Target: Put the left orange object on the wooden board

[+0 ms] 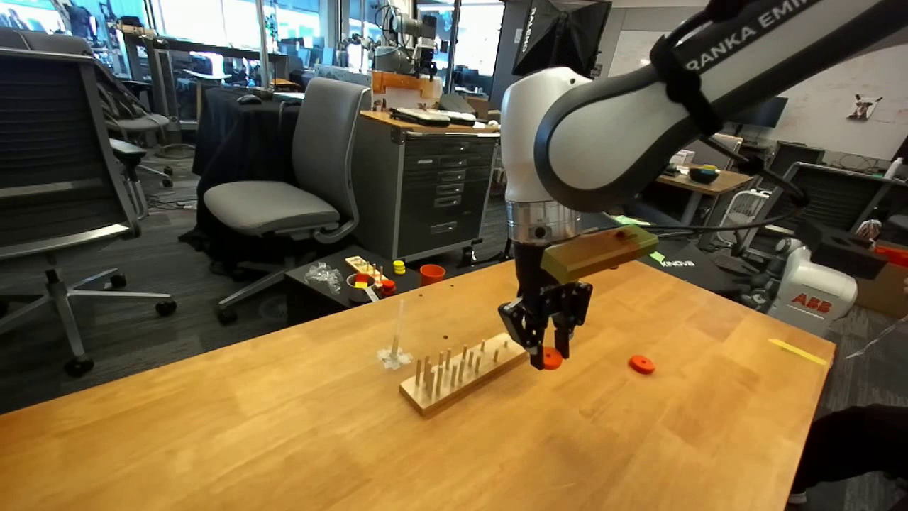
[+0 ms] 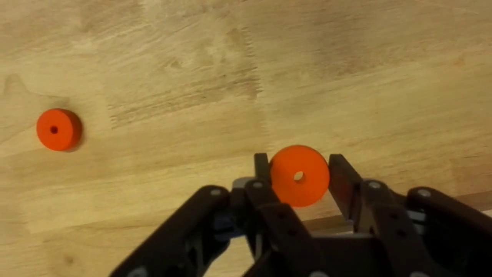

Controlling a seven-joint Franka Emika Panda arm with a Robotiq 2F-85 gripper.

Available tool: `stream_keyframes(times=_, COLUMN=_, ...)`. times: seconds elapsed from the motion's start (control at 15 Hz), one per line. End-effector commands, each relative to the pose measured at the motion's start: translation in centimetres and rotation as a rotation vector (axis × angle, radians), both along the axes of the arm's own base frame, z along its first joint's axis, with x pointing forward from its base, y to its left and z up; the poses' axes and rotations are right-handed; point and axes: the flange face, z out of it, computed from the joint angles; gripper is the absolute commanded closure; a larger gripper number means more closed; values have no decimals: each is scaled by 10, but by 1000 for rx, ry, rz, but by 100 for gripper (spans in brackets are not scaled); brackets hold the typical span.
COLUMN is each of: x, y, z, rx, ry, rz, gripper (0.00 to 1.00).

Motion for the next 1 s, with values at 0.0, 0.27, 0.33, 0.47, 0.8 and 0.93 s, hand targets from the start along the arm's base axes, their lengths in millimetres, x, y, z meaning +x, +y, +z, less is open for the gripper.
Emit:
stream_keyframes(times=0.0, x=12, y=-14, z=-4, rx=-6, ry=-16, rz=-36, gripper=83)
stream_keyframes(times=0.27, x=15, y=1, z=-9, rx=-5, ry=-30, rz=-34, gripper=83)
stream_keyframes(times=0.33, x=16, y=5, z=-8, rx=0, ry=-34, rz=-30, gripper=83)
stream_keyframes(times=0.47, x=19, y=18, z=-8, rx=6, ry=-40, rz=-18, gripper=83)
stream_keyframes(times=0.8, x=37, y=26, z=6, rx=6, ry=-70, rz=-4, gripper=83)
stream_keyframes(times=0.93, x=48, y=20, z=16, rx=6, ry=-86, rz=-12, gripper=83)
